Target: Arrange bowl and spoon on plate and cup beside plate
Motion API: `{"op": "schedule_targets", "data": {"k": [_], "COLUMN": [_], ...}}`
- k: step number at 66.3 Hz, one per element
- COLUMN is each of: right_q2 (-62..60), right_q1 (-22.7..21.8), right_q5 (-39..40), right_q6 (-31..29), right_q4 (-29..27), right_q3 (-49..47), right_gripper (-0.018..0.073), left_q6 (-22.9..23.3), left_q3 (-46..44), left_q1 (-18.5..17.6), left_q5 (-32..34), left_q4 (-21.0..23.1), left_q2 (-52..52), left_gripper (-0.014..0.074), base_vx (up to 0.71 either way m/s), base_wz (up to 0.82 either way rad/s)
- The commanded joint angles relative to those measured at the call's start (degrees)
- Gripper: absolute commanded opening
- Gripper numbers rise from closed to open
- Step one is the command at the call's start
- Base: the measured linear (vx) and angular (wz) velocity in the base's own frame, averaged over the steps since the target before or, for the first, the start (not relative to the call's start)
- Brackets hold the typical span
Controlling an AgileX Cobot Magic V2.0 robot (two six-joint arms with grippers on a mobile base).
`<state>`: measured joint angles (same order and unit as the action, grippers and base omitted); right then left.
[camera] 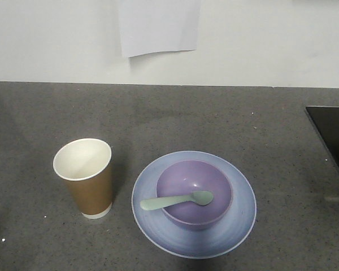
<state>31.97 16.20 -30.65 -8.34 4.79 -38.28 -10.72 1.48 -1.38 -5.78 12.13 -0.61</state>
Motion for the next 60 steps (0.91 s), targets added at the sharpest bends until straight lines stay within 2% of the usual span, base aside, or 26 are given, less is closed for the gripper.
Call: {"op": "schedule_targets", "data": {"k": [1, 49, 60], "right_q2": [0.2, 0.2, 0.2], "right_q1": [-0.3, -0.3, -0.3], "right_q5": [3.9, 3.9, 4.2], "right_q6": [-0.1, -0.1, 0.1], "right_q4": [0.7, 0.6, 2.8], "right_q3": [-1.6, -1.6, -1.6], "right_gripper": [-0.0004, -0.0004, -0.0004], "left_q6": [0.5, 0.5, 0.5], "left_q3": [1.5, 1.5, 1.5], "left_q1": [-0.2, -0.2, -0.2], "left_q5": [4.7, 4.7, 4.7], "left_q4": [0.1, 0.1, 0.1], "left_q2": [-0.9, -0.9, -0.9], "left_gripper": [-0.0007, -0.0007, -0.0006], "base_vx": [0.00, 0.00, 0.00], "base_wz": [0.00, 0.00, 0.00]}}
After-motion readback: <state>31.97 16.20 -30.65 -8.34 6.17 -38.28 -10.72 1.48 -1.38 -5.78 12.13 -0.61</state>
